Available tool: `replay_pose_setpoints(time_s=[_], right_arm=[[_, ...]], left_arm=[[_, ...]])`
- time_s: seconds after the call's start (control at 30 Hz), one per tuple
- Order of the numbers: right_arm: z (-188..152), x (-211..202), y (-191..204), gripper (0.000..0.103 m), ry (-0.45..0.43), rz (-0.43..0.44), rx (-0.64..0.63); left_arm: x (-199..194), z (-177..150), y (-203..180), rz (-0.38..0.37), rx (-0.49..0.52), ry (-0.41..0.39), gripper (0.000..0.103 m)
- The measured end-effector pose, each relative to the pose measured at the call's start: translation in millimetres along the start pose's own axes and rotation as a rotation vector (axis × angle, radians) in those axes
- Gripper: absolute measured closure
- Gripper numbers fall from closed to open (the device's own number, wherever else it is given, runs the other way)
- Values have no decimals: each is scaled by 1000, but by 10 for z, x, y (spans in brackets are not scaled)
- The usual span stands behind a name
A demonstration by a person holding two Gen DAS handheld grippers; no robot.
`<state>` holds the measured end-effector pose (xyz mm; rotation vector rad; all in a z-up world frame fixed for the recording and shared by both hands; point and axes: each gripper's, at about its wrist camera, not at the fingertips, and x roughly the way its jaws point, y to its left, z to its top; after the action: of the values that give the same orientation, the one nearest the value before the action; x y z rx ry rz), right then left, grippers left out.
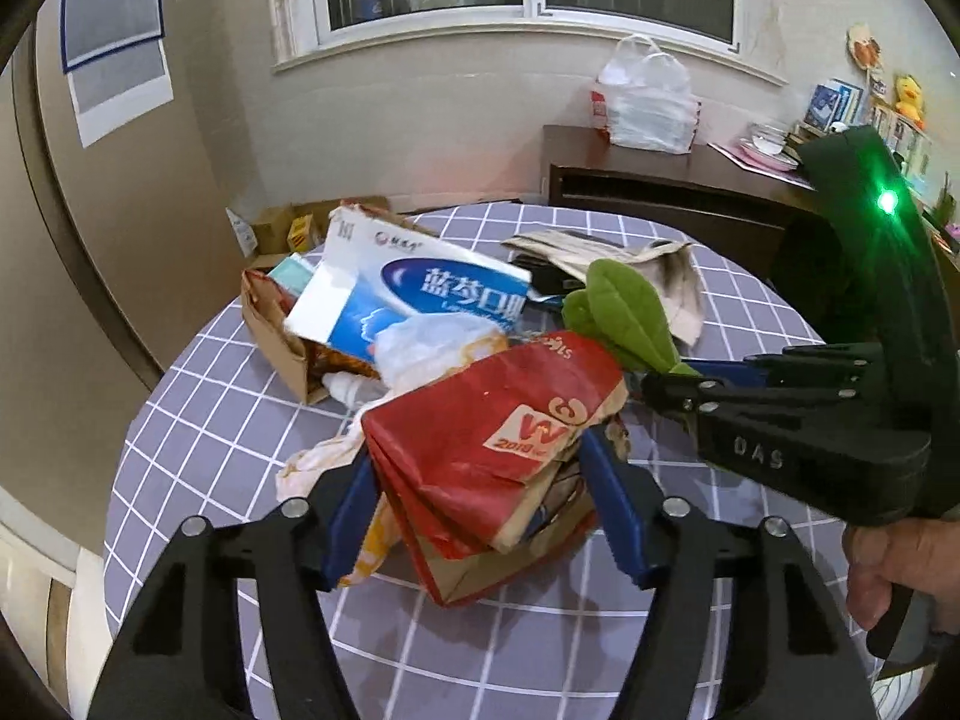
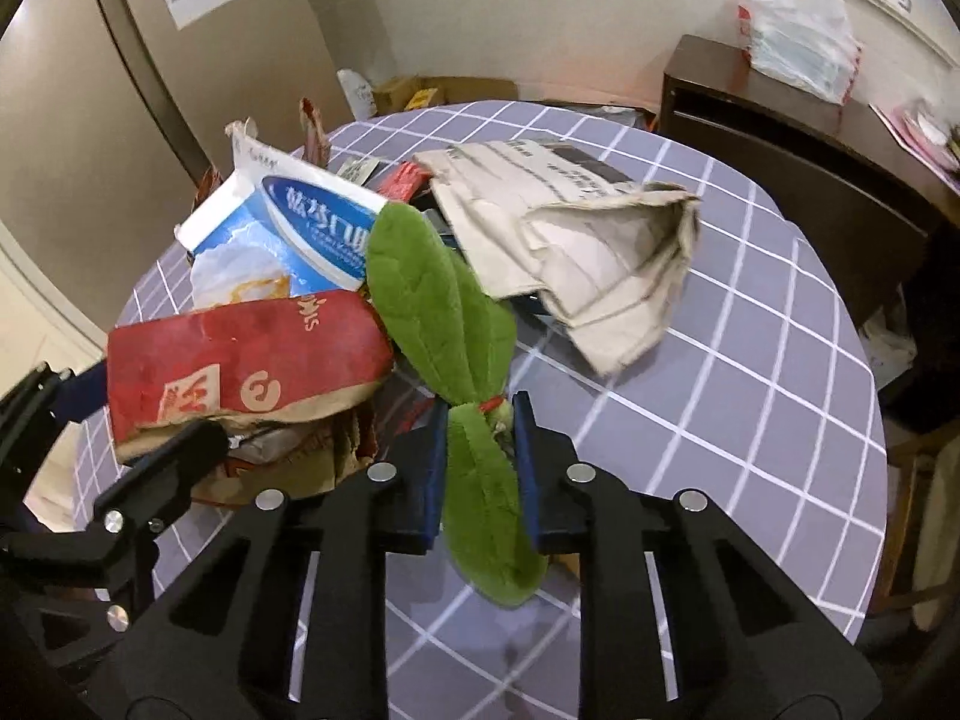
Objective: Collect trash
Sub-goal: 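Grasp the green leaf sprig with the right tool while the left tool grasps the red snack bag, then carry both items to the blue wastebasket and open both tools to drop them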
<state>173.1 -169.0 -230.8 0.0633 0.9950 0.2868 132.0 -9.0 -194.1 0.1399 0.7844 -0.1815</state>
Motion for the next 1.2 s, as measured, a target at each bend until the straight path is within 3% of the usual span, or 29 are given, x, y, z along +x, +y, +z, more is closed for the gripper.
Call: replay_pose_setpoints(time_s=[0.17,0.27,0.5,0.87,1.07,1.2], right_arm=[[-52,-165,-222,83,-23,34,61],[-74,-264,-386,83,-39,66,106],[-136,-438,-650,83,-71,157,201],[-189,-699,-840,83,-130,237,245],[-223,-935,-1041,83,-184,307,284],[-225,-1159,-1221,83,-239,303,305]], left_arm=[[-28,-5,-9,-28,-24,-5,42],[-83,-33,-2,-42,-43,-12,54],[-172,-76,-14,-47,-61,-21,54],[-391,-39,-120,-73,-45,-67,55],[-595,124,-288,-77,-19,-113,55],[-660,299,-493,-99,8,-134,55]])
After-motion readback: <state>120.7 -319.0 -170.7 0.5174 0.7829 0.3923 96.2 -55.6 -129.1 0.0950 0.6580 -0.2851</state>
